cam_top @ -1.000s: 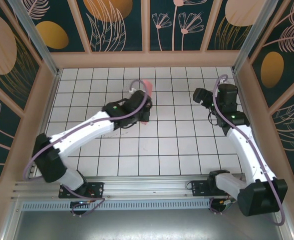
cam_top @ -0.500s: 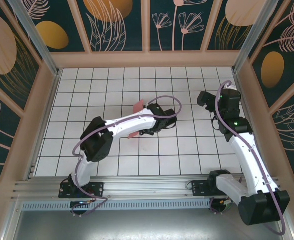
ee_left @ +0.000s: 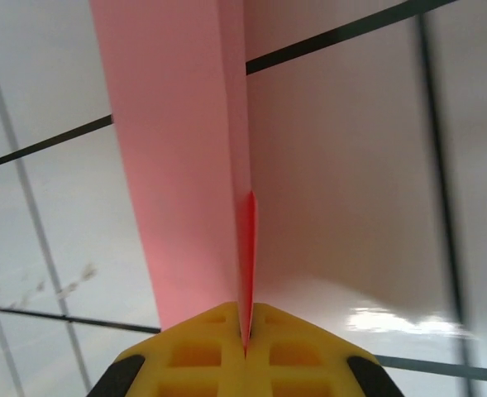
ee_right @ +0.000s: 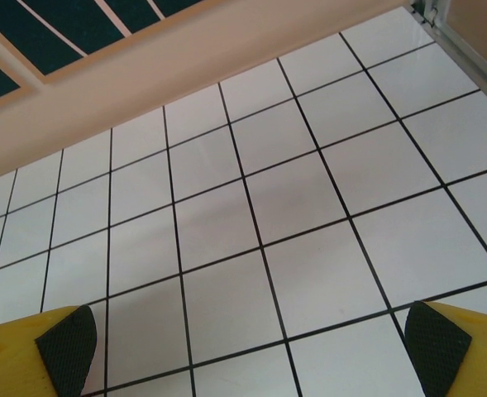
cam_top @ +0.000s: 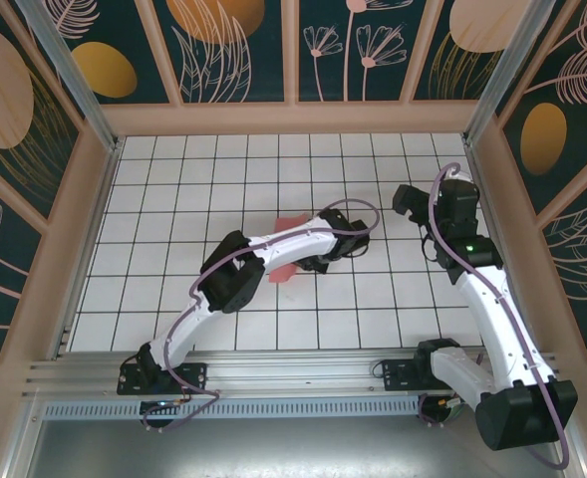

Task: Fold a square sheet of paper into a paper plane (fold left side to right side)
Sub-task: Turn over the paper at the center of the table.

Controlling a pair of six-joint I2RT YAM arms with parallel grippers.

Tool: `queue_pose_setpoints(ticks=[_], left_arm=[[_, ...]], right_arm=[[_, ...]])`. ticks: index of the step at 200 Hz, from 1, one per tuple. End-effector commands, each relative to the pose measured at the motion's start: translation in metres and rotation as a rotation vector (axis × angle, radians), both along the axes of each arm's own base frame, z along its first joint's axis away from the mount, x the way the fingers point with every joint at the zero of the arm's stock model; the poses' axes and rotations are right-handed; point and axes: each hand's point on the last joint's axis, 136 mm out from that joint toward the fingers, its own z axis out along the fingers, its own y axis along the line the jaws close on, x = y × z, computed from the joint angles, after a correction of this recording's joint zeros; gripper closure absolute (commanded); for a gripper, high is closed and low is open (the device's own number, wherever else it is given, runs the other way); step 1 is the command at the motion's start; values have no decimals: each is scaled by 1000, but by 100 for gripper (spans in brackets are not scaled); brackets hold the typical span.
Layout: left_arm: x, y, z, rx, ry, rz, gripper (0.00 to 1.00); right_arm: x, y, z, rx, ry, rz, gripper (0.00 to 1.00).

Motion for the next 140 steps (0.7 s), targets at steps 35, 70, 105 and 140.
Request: queue_pose_setpoints(ticks=[35,70,105,140], left_arm=[[12,-31,-14,-180,127,-28,85],[26,-56,1,-345,133,-53,63],[35,-75,30,-550,122,-95,44],[47,-69,73,-734,29,-125,32]], right_arm=[[0,10,-17,26,43,60,1],[4,24,-35,69,104,114,1],[7,45,-51,146,155,199,1],[11,79,-67,272,196,331,8]])
